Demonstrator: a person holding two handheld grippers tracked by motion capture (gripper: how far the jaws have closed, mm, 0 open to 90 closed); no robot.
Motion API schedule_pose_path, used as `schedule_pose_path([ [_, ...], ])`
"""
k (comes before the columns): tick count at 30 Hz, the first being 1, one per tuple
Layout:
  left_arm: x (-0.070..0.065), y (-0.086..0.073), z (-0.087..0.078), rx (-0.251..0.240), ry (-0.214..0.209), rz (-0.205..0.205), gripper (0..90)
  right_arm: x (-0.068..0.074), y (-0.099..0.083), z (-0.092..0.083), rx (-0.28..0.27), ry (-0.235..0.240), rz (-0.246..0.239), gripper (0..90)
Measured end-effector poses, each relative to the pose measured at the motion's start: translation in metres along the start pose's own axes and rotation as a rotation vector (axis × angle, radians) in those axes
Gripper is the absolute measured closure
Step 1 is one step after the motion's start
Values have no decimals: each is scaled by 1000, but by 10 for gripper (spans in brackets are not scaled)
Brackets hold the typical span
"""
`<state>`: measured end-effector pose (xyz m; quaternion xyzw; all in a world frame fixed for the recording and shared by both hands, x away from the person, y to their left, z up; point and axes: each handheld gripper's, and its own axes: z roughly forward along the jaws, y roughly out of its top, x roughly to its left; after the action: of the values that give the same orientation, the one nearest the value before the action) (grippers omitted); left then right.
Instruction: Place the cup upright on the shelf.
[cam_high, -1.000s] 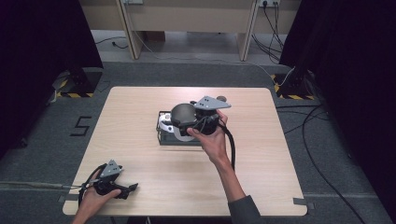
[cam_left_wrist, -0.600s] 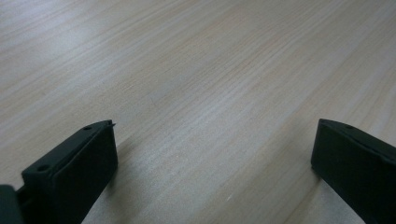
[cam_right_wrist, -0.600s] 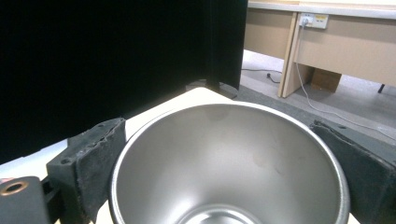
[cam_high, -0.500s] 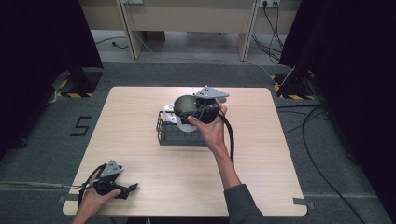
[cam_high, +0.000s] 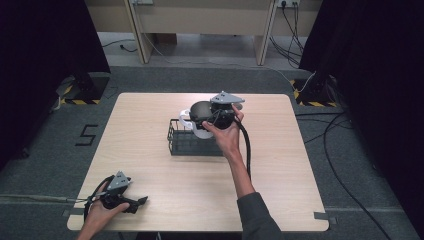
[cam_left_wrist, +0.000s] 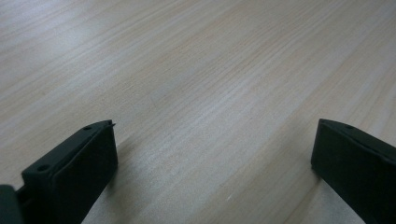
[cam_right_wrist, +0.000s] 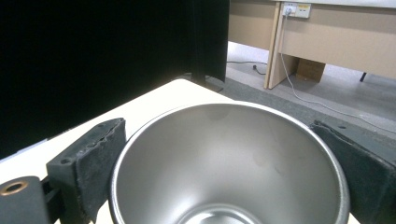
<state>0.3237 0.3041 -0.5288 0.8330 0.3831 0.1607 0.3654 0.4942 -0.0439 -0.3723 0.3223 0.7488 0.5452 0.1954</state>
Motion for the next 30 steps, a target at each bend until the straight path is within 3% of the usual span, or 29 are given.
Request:
schedule_pose_path([
  [13, 0, 0, 0, 0, 0, -1, 0, -8, -16, 9, 24, -29, -9, 63],
  [30, 0, 0, 0, 0, 0, 0, 0, -14, -37, 17, 52, -33, 17, 62],
])
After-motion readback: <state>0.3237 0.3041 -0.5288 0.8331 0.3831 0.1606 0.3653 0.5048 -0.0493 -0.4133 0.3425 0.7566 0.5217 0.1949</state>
